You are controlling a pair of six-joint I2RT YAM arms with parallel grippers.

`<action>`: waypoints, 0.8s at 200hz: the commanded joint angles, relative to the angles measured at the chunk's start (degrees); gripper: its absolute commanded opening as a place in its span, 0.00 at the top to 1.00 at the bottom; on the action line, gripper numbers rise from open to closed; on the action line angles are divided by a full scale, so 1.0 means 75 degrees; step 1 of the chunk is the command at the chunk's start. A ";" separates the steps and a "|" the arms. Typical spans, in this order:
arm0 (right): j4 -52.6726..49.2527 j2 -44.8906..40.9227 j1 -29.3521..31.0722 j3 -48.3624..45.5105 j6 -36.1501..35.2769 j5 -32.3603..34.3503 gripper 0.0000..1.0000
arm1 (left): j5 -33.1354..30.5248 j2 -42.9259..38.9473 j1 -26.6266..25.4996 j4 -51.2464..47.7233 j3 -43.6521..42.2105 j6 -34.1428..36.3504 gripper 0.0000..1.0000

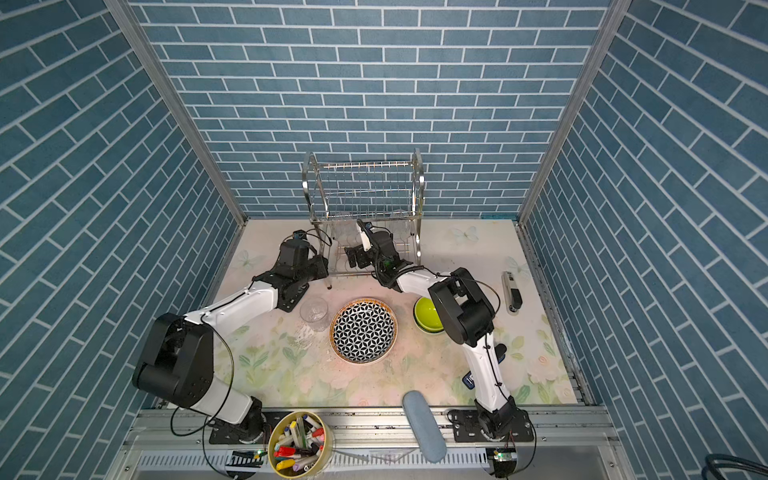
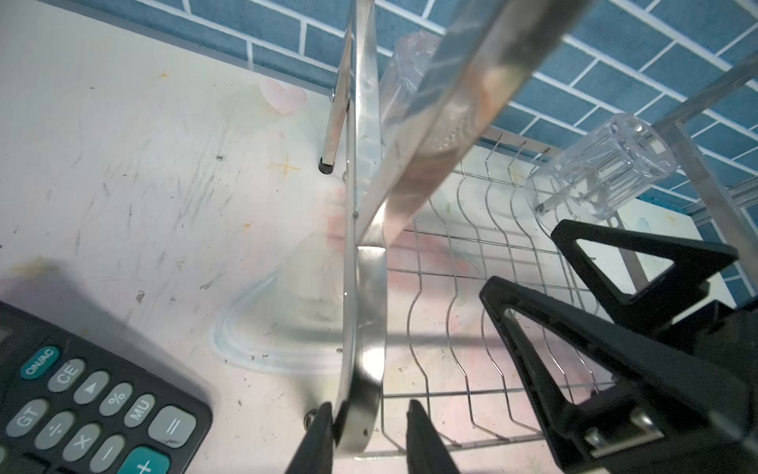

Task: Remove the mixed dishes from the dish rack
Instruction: 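Move the left gripper toward the rack while the right reaches another cup, then close the right gripper around a clear cup in the rack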

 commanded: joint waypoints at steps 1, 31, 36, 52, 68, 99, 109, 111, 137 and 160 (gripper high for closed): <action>0.0089 0.0435 -0.0204 0.0494 0.0442 -0.0055 0.02 | 0.0273 0.0110 0.0047 0.0088 0.0213 0.0044 0.75; 0.0237 0.0856 -0.0250 0.0926 0.0431 -0.0064 0.01 | 0.0362 0.0161 0.0046 0.0042 0.0272 0.0070 0.83; 0.0248 0.0931 -0.0274 0.1021 0.0431 -0.0056 0.01 | 0.0378 0.0151 0.0046 0.0041 0.0281 0.0061 0.85; 0.0396 0.1154 -0.0326 0.1251 0.0465 -0.0069 0.01 | 0.0397 0.0166 0.0046 0.0026 0.0293 0.0096 0.87; 0.0630 0.1346 -0.0363 0.1432 0.0478 -0.0142 0.01 | 0.0408 0.0180 0.0047 0.0001 0.0301 0.0114 0.89; 0.0967 0.1635 -0.0371 0.1732 0.0425 -0.0259 0.01 | 0.0449 0.0200 0.0046 -0.0018 0.0320 0.0131 0.92; 0.1022 0.1683 -0.0375 0.1785 0.0440 -0.0258 0.01 | 0.0461 0.0214 0.0046 -0.0012 0.0322 0.0126 0.92; 0.1037 0.1688 -0.0370 0.1802 0.0442 -0.0258 0.01 | 0.0461 0.0216 0.0046 -0.0016 0.0320 0.0128 0.92; 0.1142 0.1704 -0.0342 0.1792 0.0533 -0.0281 0.01 | 0.0436 0.0226 0.0046 0.0016 0.0319 0.0134 0.86; 0.1142 0.1753 -0.0370 0.1824 0.0548 -0.0281 0.01 | 0.0359 0.0279 0.0046 0.0018 0.0380 0.0137 0.81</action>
